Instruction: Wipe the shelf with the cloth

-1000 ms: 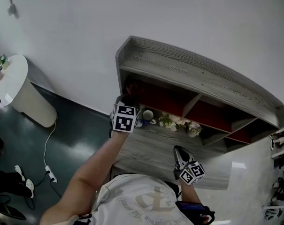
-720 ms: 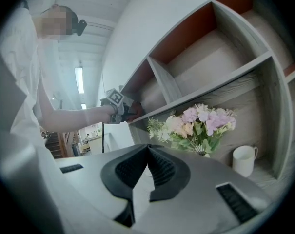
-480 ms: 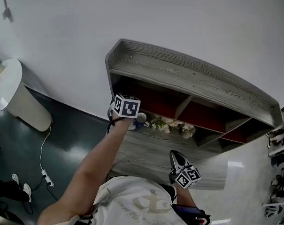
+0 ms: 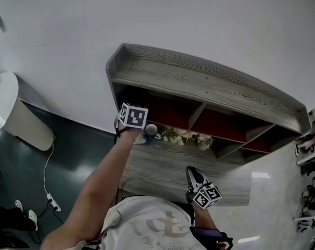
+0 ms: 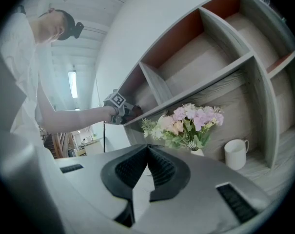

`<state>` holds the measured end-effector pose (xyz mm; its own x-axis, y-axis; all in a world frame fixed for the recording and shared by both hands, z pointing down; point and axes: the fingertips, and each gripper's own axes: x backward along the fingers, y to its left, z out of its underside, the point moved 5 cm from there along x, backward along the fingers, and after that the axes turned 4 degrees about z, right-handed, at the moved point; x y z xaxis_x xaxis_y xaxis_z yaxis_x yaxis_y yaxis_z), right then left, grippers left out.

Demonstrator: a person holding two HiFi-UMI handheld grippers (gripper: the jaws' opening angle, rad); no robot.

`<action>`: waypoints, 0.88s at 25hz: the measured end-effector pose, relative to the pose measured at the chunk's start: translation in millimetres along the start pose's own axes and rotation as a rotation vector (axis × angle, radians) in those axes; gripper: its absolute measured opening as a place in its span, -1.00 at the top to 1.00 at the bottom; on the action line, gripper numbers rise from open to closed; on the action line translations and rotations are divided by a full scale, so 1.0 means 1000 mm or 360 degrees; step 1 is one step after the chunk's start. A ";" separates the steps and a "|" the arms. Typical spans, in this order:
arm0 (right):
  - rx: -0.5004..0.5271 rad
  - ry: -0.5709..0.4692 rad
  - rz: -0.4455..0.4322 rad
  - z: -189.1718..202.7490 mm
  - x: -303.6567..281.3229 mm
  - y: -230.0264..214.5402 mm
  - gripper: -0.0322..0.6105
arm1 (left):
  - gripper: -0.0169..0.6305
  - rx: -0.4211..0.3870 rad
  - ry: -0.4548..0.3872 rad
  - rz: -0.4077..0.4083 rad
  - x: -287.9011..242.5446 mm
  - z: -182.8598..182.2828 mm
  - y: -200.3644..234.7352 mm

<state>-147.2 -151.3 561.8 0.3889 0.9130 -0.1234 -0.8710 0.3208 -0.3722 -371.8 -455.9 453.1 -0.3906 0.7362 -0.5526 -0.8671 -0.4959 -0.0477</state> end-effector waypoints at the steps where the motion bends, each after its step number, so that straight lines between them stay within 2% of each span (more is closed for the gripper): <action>1: -0.0003 0.0000 0.0009 0.000 0.002 0.000 0.88 | 0.74 -0.0011 0.0007 0.0040 -0.001 -0.002 -0.004; 7: -0.0011 -0.0013 0.0075 0.002 0.020 -0.007 0.88 | 0.74 -0.0034 0.0027 0.0212 -0.005 -0.006 -0.026; 22: -0.0081 -0.0053 0.0192 0.007 0.048 -0.022 0.88 | 0.74 -0.0179 0.0215 0.0630 -0.018 -0.027 -0.107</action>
<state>-111.6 -113.3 570.2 0.2716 0.9522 -0.1399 -0.8940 0.1958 -0.4030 -264.1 -428.8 445.4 -0.6361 0.4160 -0.6499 -0.6165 -0.7805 0.1037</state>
